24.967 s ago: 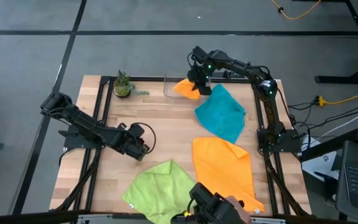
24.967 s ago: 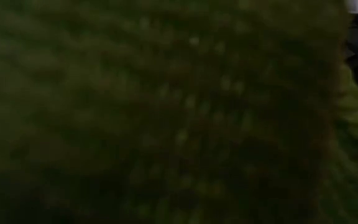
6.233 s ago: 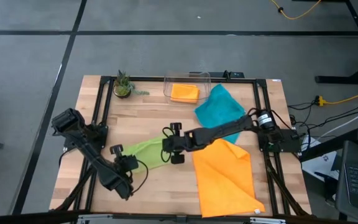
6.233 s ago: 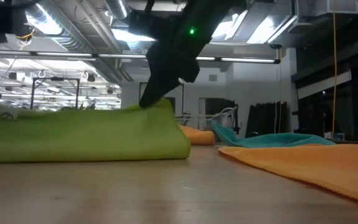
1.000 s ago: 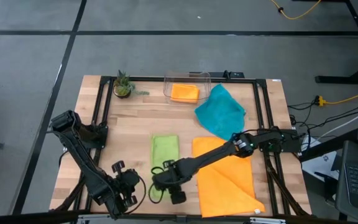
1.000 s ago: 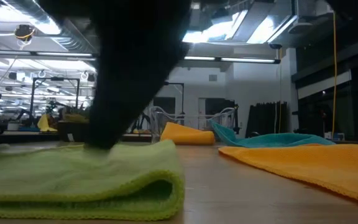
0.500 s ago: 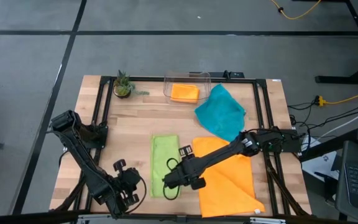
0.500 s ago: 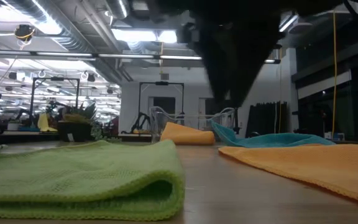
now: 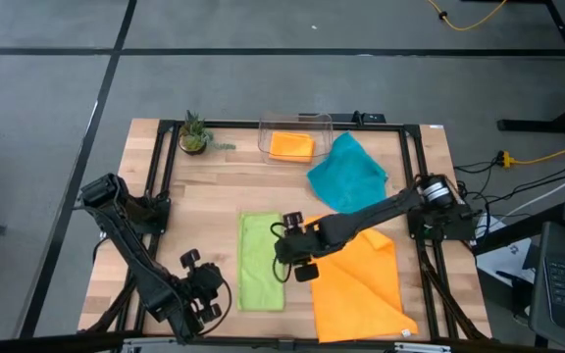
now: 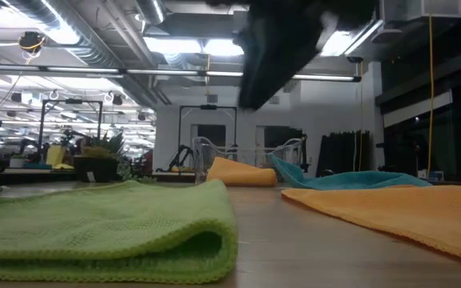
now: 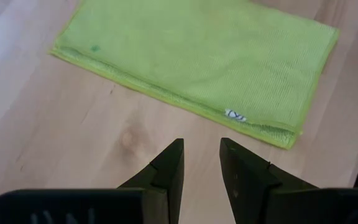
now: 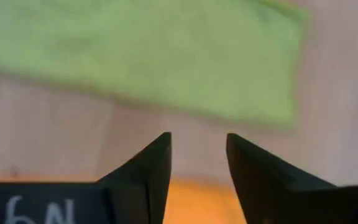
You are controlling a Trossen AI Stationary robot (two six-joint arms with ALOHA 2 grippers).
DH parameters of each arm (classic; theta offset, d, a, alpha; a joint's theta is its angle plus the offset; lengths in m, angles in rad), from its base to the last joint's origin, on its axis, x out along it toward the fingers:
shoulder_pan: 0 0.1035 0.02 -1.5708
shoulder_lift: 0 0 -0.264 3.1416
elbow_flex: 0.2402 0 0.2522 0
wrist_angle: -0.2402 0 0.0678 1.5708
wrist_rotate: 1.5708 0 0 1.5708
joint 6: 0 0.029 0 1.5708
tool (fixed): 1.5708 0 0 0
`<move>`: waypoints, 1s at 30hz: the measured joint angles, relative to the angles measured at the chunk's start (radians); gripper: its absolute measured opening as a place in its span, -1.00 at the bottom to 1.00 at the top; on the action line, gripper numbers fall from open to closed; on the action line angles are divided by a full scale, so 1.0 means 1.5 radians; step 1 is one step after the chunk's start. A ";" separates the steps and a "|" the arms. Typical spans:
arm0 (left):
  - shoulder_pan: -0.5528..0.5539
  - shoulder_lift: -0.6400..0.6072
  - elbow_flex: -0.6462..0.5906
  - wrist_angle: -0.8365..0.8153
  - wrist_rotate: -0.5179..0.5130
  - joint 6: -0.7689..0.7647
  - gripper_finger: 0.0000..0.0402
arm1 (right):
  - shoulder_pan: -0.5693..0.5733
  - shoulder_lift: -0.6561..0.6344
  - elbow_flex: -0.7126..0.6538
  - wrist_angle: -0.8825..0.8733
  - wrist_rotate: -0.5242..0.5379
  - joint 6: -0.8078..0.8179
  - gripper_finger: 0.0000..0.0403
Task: Fold microfiber towels
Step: Fold the green microfiber cloth
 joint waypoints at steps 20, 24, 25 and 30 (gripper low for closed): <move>0.006 0.000 0.000 0.005 -0.001 -0.001 -0.51 | -0.085 0.144 -0.187 0.601 -0.201 0.003 -0.24; 0.006 0.000 0.000 0.007 -0.001 -0.001 -0.51 | -0.118 0.186 -0.131 0.600 -0.281 -0.038 -0.30; 0.006 0.000 0.000 0.008 -0.001 -0.001 -0.51 | -0.125 0.194 -0.118 0.600 -0.284 -0.044 -0.32; 0.006 0.000 0.000 0.011 0.000 -0.002 -0.51 | -0.146 0.192 -0.083 0.566 -0.277 -0.048 -0.38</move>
